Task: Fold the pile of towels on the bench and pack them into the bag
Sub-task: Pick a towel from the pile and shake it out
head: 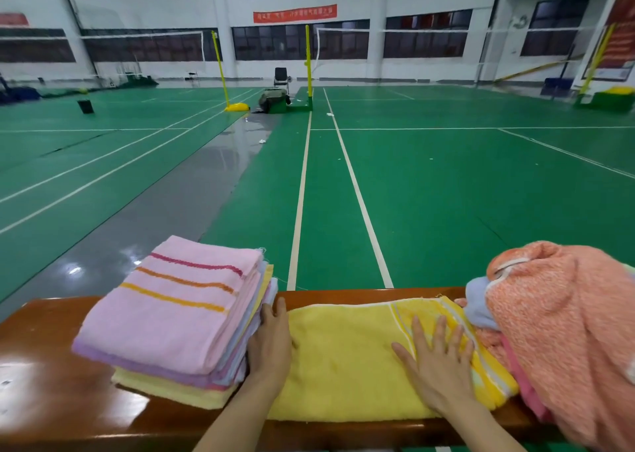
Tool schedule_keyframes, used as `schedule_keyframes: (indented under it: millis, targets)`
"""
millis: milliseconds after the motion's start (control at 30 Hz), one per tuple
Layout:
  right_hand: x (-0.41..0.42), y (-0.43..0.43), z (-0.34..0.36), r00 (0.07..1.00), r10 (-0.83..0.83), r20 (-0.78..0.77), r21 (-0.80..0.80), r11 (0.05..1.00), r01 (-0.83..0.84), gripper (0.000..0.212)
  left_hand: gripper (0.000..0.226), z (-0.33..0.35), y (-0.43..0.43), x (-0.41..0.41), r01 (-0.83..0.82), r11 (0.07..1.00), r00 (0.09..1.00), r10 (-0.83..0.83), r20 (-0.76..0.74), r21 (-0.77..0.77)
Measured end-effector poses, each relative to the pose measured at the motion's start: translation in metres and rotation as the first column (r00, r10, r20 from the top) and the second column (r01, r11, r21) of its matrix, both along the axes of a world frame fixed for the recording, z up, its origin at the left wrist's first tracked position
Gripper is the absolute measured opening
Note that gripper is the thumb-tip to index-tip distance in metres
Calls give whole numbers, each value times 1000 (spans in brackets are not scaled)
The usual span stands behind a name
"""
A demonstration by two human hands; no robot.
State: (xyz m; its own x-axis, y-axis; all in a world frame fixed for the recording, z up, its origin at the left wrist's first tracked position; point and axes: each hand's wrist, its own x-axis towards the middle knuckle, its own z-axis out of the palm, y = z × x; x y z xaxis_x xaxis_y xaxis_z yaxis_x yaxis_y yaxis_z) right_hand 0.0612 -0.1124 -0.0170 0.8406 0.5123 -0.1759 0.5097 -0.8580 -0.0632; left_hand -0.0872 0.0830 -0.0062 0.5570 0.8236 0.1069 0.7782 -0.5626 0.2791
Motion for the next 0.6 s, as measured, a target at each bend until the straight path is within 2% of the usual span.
schedule_keyframes:
  millis: [67,200,233,300,367,433,500,600]
  targets:
    - [-1,-1,0,1000,-15,-6,-5,1000,15,129,46,8,-1,7,-74,997,995,75,60,-19]
    - [-3,10,12,999,-41,-5,120,992,41,89,40,12,-1,15,-120,979,964,154,214,-164]
    - [-4,20,16,999,12,32,190,982,-18,94,45,12,-3,16,-108,973,962,154,225,-204]
    - [-7,49,18,976,190,103,253,944,-211,121,52,9,-11,14,-80,974,969,126,213,-210]
    - [-6,76,14,960,269,76,258,925,-280,125,54,5,-15,10,-66,984,964,106,245,-166]
    - [-2,88,5,967,256,11,234,939,-251,102,49,0,-10,7,-81,983,944,129,303,-166]
    - [6,85,-4,984,180,15,161,970,-180,79,39,-3,-5,6,-78,980,914,144,380,-184]
    - [13,79,-5,996,89,19,106,990,-90,65,23,-2,-7,8,-44,989,858,112,501,-144]
